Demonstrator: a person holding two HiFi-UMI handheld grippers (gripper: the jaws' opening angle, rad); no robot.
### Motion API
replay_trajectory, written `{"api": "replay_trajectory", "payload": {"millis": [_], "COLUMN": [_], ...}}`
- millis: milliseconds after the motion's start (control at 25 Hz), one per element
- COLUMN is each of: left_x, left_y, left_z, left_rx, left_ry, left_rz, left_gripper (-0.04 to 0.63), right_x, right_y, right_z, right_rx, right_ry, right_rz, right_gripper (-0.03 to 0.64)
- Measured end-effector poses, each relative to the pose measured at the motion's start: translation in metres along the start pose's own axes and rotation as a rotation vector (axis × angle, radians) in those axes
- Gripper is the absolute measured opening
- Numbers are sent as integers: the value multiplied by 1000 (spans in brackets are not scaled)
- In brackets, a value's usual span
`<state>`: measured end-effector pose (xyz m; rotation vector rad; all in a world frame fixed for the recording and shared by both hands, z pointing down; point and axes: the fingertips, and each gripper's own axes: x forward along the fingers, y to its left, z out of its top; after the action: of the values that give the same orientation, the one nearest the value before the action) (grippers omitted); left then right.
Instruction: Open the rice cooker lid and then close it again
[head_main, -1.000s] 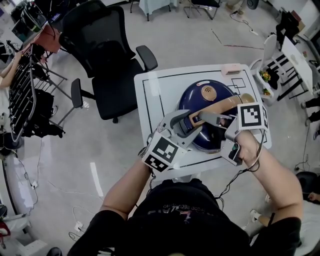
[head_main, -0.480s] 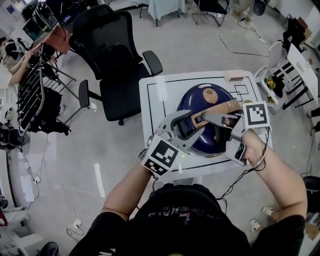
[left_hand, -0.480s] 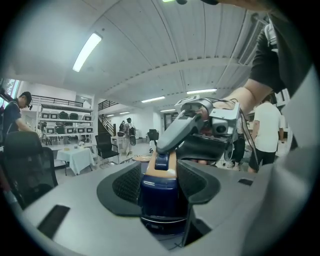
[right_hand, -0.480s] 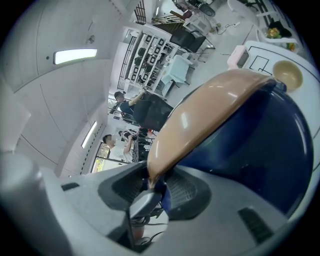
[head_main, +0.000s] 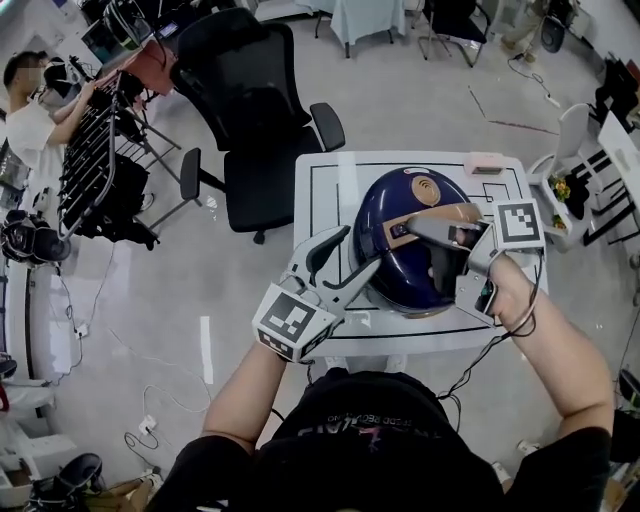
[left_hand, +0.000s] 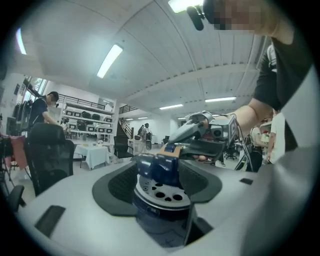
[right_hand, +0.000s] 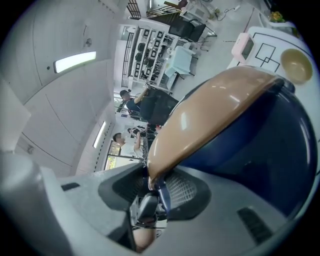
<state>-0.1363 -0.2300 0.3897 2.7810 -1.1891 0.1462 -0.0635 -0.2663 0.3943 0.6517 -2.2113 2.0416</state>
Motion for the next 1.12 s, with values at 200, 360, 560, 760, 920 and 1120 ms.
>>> {"api": "replay_trajectory", "payload": {"millis": [200, 360, 560, 760, 920, 1120], "left_x": [-16, -6, 2, 13, 18, 23], "left_y": [-11, -26, -33, -41, -39, -42], "left_z": [-26, -28, -27, -27, -18, -6], "left_rx": [-40, -39, -27, 21, 41, 62], "left_ry": [56, 49, 48, 72, 62, 38], "left_rz": [-25, -19, -20, -8, 10, 7], "left_gripper": [282, 270, 265, 264, 247, 229], "right_x": [-7, -12, -16, -21, -30, -50], "right_y": [7, 9, 11, 12, 14, 21], "right_z": [4, 8, 9, 9, 3, -20], "right_rx": [10, 21, 20, -33, -147, -356], "right_ry": [33, 50, 84, 113, 187, 270], "right_rz": [51, 77, 112, 108, 81, 78], "right_gripper": [144, 146, 147, 149, 161, 161]}}
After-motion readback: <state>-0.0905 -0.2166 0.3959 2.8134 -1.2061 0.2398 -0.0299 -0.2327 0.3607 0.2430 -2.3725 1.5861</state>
